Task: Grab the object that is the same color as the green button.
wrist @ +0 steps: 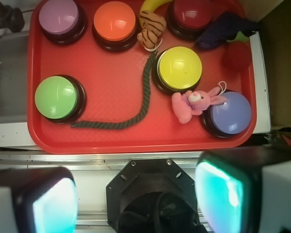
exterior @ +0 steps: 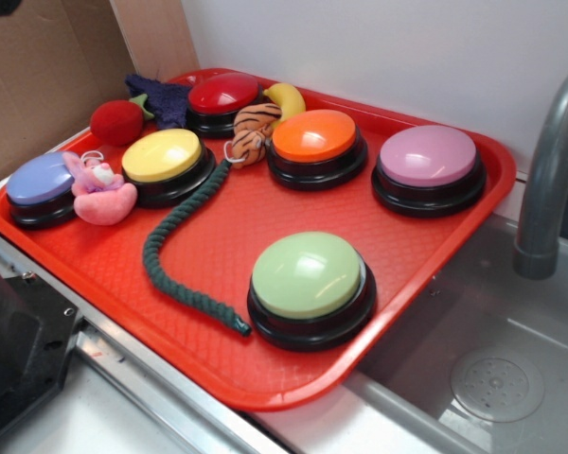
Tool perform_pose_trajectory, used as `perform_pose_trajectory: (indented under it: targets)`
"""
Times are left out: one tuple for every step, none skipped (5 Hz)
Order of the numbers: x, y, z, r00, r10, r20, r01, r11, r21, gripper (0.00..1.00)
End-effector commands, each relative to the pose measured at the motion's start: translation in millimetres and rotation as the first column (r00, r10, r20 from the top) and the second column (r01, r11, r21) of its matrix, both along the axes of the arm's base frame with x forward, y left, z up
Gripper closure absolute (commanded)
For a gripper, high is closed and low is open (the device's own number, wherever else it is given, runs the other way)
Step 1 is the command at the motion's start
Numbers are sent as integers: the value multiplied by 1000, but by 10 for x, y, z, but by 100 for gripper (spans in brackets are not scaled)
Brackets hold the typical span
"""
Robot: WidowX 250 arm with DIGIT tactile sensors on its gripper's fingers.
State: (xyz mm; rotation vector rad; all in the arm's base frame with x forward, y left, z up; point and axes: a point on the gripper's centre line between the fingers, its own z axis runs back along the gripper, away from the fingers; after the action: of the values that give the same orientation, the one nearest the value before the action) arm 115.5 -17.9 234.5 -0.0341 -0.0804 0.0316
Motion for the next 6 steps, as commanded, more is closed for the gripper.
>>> perform_pose_trajectory:
  targets:
    - [0,0,0,1000,0,0,0,1000,0,0]
    - [64,-93,-117,998,63,-5,-64,996,-63,0]
    - [170,-234,-380,969,244,-22,-244,970,-4,0]
    - [285,-307,-779,905,424,-30,-424,905,3,0]
    - [389,-322,-1118,884,467,13,-466,884,-23,0]
    - [433,-265,-1464,822,568,44,-568,823,-11,0]
